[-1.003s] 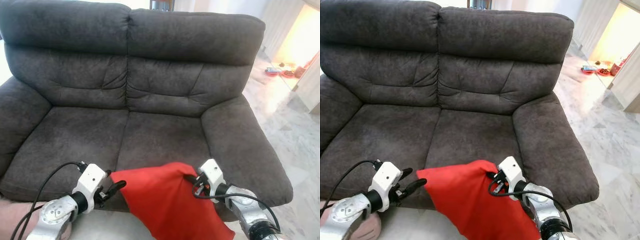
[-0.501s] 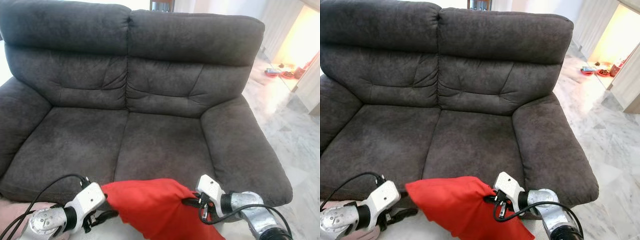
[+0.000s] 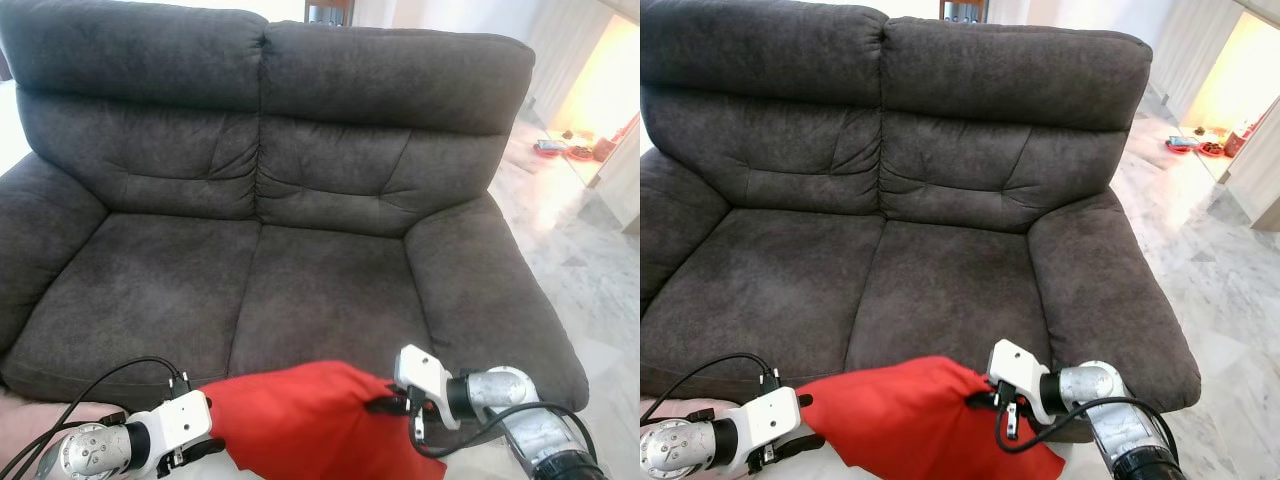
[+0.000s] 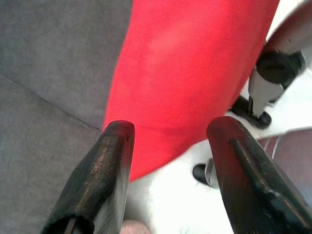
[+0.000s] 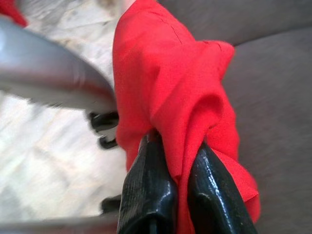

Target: Move the pillow to the sofa from floor

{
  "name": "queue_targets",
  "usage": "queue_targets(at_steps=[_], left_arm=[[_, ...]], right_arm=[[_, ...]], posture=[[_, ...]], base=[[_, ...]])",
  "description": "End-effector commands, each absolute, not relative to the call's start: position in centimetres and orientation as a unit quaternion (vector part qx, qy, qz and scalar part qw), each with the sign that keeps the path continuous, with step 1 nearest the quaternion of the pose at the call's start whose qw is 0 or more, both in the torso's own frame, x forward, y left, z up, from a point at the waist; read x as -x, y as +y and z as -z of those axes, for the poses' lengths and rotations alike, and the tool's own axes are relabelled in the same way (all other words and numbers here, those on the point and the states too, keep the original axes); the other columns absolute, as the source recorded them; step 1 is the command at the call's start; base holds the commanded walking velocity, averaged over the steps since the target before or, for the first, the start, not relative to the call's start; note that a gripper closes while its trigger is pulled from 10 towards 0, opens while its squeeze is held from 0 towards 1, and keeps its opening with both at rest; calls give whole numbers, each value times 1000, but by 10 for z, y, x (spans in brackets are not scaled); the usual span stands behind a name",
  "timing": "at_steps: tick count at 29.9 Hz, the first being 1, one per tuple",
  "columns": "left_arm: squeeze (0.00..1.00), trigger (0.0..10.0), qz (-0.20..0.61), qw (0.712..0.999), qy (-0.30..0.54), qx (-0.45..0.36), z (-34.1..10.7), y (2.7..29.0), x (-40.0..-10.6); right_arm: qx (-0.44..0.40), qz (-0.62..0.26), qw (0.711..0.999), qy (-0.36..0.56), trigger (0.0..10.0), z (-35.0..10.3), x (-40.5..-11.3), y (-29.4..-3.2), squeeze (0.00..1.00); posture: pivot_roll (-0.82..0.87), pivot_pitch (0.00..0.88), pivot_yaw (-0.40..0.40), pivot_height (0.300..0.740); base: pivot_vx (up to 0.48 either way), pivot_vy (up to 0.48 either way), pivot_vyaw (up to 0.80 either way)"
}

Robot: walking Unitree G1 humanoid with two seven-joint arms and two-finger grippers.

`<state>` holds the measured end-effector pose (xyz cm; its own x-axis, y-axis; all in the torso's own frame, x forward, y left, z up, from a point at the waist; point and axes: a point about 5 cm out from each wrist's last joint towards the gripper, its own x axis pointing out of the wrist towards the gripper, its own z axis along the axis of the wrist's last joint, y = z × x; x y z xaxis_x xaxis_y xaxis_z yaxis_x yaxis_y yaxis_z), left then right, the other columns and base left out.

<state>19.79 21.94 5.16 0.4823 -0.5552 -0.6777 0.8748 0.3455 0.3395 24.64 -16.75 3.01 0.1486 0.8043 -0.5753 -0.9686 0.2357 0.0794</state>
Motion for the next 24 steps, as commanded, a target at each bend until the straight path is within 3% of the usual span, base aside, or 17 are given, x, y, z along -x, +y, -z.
queue_targets(at_steps=[1,7,8,9,10,11,12,13,19,20,21,22,24], left_arm=[[0,10000,465,778,231,-354,-50,220,-196],[0,10000,473,772,235,-353,-43,221,-194],[0,3255,473,772,234,-354,-43,221,-194],[0,3255,472,772,233,-355,-43,221,-194],[0,2392,471,772,232,-358,-42,221,-194],[0,4196,469,773,230,-360,-42,220,-194],[0,9020,468,773,228,-362,-42,220,-195],[0,10000,467,773,227,-363,-42,219,-195],[12,10000,461,792,213,-340,-44,214,-201],[694,10000,461,795,210,-335,-45,213,-201],[694,10000,461,795,210,-335,-45,213,-201],[1000,10000,464,793,212,-335,-44,213,-201],[1000,10000,468,789,215,-334,-44,213,-201]], right_arm=[[172,-612,740,221,10000,-51,-253,-164,0],[179,-619,733,217,10000,-60,-253,-163,0],[179,-619,733,216,10000,-61,-253,-163,0],[179,-619,733,216,10000,-61,-253,-163,0],[180,-619,733,216,10000,-62,-253,-163,0],[181,-619,734,215,10000,-62,-254,-163,0],[185,-618,734,213,10000,-63,-254,-163,0],[186,-615,736,212,10000,-64,-255,-163,0],[183,-615,736,215,10000,-65,-254,-162,0],[183,-615,736,214,10000,-66,-254,-161,0],[183,-615,736,214,10000,-66,-254,-161,0],[183,-616,735,213,10000,-67,-254,-160,0],[184,-618,734,212,10000,-67,-254,-160,0]], posture=[[197,48,-104,740],[189,48,-104,740],[189,47,-104,740],[189,47,-104,740],[189,47,-104,740],[189,47,-104,740],[190,46,-105,740],[190,46,-105,740],[191,46,-105,740],[191,45,-105,740],[191,45,-105,740],[192,45,-104,740],[192,45,-104,740]], base=[[0,0,0],[0,0,0],[0,0,0],[0,0,0],[0,0,0],[0,0,0],[0,0,0],[0,0,0],[0,0,0],[0,0,0],[0,0,0],[0,0,0],[0,0,0]])
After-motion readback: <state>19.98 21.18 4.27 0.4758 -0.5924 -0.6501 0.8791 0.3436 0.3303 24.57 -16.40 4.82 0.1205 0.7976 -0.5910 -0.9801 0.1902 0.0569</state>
